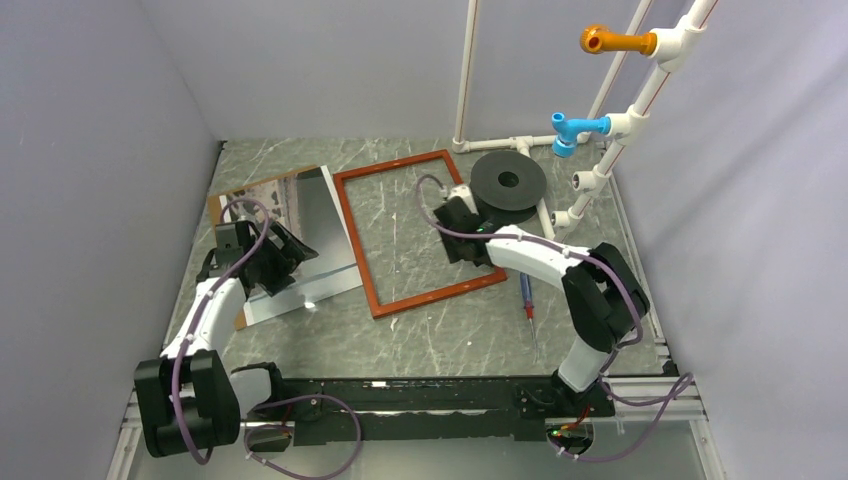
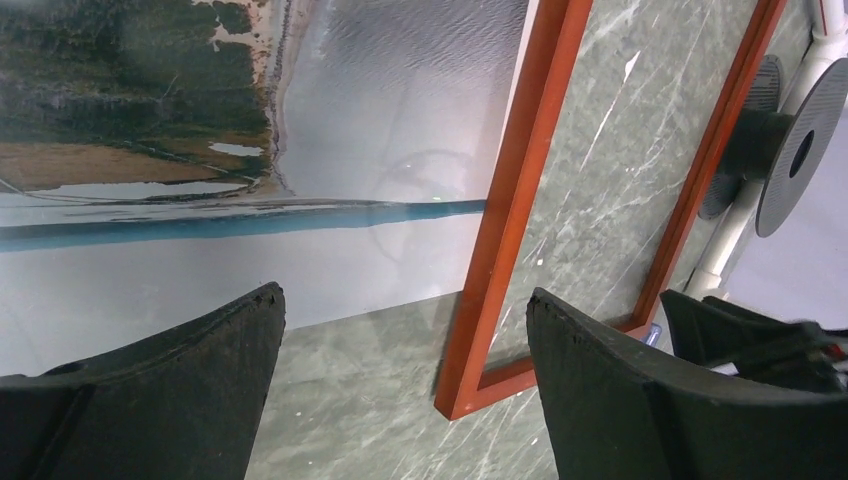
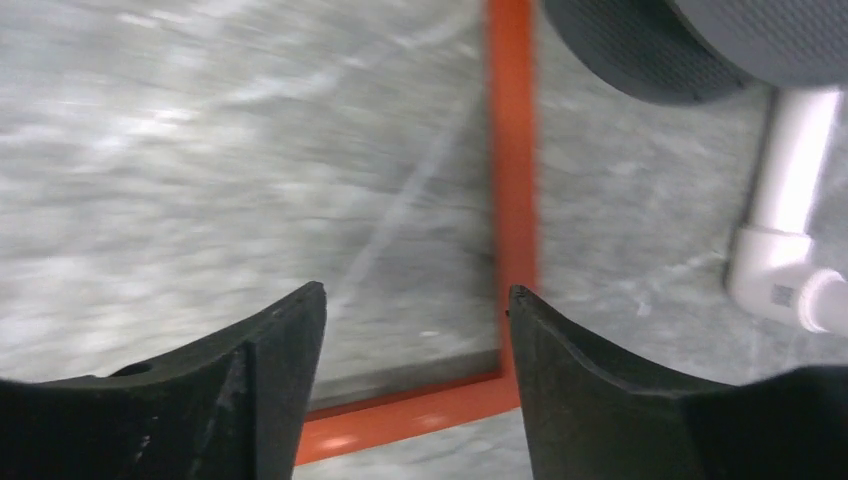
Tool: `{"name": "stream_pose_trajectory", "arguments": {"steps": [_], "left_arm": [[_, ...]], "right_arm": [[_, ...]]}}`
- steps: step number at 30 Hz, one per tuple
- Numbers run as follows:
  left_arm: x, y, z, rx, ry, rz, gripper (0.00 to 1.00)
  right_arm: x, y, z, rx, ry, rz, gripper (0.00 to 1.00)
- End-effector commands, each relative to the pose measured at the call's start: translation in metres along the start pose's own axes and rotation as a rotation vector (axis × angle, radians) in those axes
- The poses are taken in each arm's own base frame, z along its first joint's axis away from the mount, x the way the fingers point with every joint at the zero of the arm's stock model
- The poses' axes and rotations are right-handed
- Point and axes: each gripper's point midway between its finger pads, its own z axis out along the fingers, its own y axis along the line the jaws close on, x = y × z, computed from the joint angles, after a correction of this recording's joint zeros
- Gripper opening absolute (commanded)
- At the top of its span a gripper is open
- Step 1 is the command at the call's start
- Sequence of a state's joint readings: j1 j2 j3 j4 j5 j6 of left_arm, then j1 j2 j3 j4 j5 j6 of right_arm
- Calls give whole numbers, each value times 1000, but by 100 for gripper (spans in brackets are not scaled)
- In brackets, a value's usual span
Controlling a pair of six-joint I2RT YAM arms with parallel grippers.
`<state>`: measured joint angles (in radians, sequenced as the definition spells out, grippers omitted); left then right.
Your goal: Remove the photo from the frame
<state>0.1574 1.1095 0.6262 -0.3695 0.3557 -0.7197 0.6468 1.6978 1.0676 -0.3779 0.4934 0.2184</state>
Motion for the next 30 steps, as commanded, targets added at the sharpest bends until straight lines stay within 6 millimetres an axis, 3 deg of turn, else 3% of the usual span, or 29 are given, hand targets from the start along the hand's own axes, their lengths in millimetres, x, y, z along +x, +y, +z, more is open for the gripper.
{"name": "stream_pose_trajectory", "arguments": {"steps": [1,5,9,11,14,20,26,30], "left_arm": [[-18,-24,-6,72,-37,31,93],[-23,-23,-23,41,-78,97,93],[-33,-11,-59,-73,-175,199,94],[-37,-8,-76,-106,-225,242,94],[-35,-7,-93,-110,-268,294,94],[-29,-2,-100,-115,-281,318,94],[-41,-14,-104,-113,-287,332,94],[-48,-25,-106,-89,-292,338,93]], "right_arm": [[-45,68,-45,-182,-92,70,73],[-72,137,-59,-508,-113,215,87],[-100,180,-59,-705,-139,259,95],[-102,197,-49,-768,-116,282,97],[-108,213,-40,-845,-122,317,98],[-114,236,-20,-936,-118,406,98],[-126,263,12,-989,-111,517,98],[-144,284,21,-1053,-105,548,98]]}}
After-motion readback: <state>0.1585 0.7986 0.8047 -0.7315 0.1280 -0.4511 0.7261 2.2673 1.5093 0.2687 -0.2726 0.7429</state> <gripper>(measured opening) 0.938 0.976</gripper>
